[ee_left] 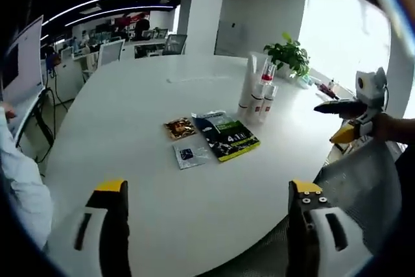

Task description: Arrange the skincare products in the storage area until every visible bottle or jar stands upright without overlapping.

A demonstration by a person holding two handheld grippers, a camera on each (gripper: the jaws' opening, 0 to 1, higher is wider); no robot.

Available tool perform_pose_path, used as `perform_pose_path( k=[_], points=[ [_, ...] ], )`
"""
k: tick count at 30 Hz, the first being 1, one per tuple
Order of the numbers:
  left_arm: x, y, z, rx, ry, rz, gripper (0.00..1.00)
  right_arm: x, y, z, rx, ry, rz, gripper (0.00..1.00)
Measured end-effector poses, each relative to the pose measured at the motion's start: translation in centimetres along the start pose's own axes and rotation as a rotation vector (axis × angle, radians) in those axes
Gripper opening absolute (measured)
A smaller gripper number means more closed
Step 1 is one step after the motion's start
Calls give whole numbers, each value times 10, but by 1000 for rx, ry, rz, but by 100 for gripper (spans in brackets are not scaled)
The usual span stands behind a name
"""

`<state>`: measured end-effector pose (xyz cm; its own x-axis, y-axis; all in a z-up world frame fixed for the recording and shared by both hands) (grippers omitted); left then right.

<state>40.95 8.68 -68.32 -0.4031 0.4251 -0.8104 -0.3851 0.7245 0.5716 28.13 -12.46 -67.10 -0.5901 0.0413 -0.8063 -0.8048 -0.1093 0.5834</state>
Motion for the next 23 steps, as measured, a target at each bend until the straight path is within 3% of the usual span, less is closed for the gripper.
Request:
perform_pose_path(
  k=[5,23],
  points=[
    [-4,1,0,6,15,-30,99,1,1,0,2,4,3,99],
    [-2,3,1,-3,22,-21,99,1,1,-1,11,3,3,99]
  ],
)
Point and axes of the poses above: the point that each gripper's makers call its tool centre point, and the gripper's own axes: y roughly backward along the fingers, z roughly to its left, x roughly out of its underside, the point moved 1 cm from there along y, roughly backward along the fingers, and after that the axes turned 1 degree about -y, right-handed, at the moved point
